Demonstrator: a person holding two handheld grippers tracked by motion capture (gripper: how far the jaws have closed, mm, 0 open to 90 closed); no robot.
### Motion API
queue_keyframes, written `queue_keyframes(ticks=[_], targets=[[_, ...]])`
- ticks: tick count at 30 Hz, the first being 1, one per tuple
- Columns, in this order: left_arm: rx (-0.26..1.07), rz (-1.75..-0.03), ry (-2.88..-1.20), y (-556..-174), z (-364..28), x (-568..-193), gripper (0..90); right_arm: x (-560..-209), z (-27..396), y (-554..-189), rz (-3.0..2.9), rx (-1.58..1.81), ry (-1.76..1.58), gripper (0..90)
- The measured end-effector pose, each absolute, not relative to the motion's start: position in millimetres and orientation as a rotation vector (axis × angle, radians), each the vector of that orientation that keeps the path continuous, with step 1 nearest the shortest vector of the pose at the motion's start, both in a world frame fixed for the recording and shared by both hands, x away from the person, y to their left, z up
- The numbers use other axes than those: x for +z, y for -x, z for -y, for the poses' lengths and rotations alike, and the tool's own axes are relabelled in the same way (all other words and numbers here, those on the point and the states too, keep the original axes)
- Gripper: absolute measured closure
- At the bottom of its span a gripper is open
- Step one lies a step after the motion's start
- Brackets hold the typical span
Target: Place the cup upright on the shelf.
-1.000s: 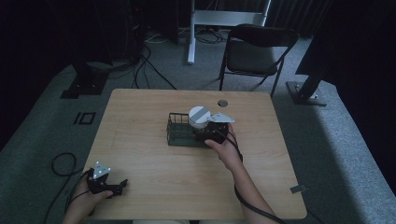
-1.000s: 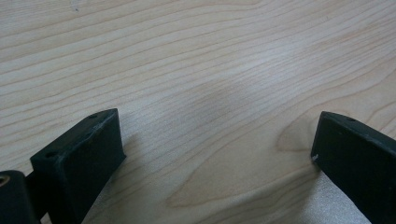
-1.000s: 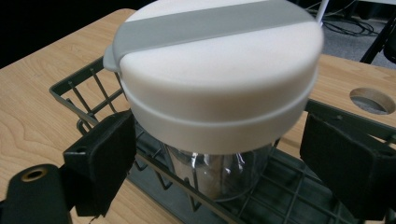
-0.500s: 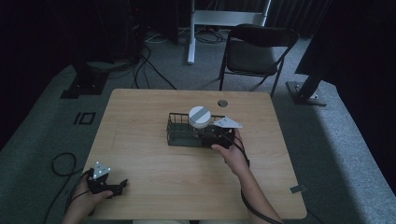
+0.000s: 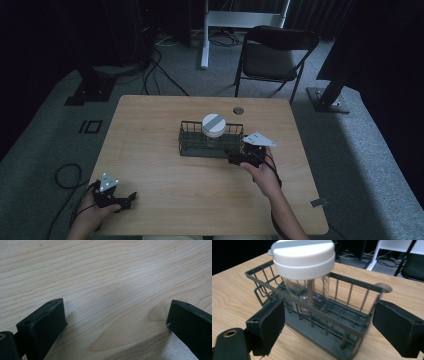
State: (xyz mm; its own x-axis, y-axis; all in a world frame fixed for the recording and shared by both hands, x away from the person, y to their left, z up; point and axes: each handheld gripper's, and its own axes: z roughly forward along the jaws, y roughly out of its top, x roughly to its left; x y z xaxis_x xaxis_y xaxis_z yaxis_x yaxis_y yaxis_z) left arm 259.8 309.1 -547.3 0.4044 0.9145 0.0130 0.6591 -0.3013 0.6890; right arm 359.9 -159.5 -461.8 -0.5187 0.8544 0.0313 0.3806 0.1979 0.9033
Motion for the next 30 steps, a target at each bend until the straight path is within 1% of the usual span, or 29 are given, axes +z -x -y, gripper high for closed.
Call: queue_keyframes(ticks=[18, 30], targets=[[0.549, -1.335, -2.061, -260, -309, -547, 2.5, -483, 205, -333, -1.976, 1.257, -1.187, 10.8], [0.549, -1.335, -2.061, -260, -309, -547, 2.5, -498, 222, -323, -1.979, 1.245, -1.225, 10.9]])
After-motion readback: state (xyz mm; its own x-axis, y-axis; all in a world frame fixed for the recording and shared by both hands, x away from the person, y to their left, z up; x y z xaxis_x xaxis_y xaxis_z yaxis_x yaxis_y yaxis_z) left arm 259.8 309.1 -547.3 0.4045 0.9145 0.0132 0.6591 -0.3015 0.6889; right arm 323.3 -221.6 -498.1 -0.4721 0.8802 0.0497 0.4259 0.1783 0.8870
